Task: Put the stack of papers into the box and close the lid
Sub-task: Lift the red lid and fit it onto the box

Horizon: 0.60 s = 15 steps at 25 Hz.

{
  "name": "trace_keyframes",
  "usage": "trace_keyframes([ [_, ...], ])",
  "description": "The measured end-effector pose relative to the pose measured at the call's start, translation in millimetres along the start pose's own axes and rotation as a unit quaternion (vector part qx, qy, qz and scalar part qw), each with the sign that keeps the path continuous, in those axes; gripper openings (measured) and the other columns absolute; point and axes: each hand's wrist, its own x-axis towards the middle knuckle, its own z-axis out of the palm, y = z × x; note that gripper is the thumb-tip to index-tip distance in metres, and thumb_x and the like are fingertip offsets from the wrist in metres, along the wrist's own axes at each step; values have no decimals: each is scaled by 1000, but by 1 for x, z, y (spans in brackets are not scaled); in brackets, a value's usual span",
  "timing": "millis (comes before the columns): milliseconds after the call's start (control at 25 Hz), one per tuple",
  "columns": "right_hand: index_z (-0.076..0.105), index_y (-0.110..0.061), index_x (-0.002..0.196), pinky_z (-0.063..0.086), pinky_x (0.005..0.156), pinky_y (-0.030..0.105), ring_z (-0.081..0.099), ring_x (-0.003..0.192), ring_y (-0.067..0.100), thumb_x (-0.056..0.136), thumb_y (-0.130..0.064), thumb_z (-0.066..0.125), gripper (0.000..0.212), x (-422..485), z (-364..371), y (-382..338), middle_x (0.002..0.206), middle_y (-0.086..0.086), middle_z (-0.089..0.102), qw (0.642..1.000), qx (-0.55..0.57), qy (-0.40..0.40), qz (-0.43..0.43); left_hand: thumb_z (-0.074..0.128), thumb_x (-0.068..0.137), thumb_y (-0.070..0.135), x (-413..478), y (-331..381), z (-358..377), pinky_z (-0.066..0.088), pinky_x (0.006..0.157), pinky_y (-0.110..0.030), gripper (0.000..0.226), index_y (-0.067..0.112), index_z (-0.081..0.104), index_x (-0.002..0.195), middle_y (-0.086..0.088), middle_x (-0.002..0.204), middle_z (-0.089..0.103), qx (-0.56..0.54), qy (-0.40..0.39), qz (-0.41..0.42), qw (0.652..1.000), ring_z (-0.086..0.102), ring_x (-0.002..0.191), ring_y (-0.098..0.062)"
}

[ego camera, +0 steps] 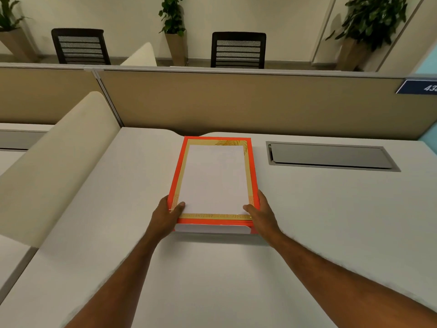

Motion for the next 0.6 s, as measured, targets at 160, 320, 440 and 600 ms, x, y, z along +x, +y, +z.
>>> trace_keyframes([
  [160, 13, -22, 153, 40, 112, 44, 38, 141, 28, 95, -42, 52, 73, -1, 5, 18, 159, 4, 28, 991, -131, 9, -41, 49, 87, 57, -11, -15, 8, 49, 88, -29, 74, 17, 30, 146, -5, 138, 52, 52, 10, 73, 996, 54, 105, -13],
  [320, 10, -16, 155, 28, 119, 39, 24, 148, 23, 93, -53, 47, 81, -2, -3, 40, 164, 3, 14, 944, -299, 12, -138, 47, 88, 57, -13, -23, 11, 41, 103, -35, 80, 18, 19, 151, -5, 152, 38, 103, 25, 126, 986, 46, 131, -21],
  [440, 16, -16, 153, 31, 117, 43, 27, 147, 25, 91, -57, 45, 80, -2, -4, 46, 164, 4, 13, 927, -334, 32, -164, 48, 88, 57, -11, -24, 9, 40, 106, -37, 79, 17, 21, 150, -6, 153, 33, 139, 35, 173, 974, 41, 137, -24],
  [600, 20, -18, 152, 25, 119, 48, 26, 147, 24, 87, -62, 45, 82, 6, -5, 44, 163, 3, 16, 912, -359, 56, -190, 51, 86, 62, 7, -20, 2, 45, 103, -44, 82, 16, 25, 148, -5, 159, 23, 239, 30, 193, 951, 37, 140, -29],
])
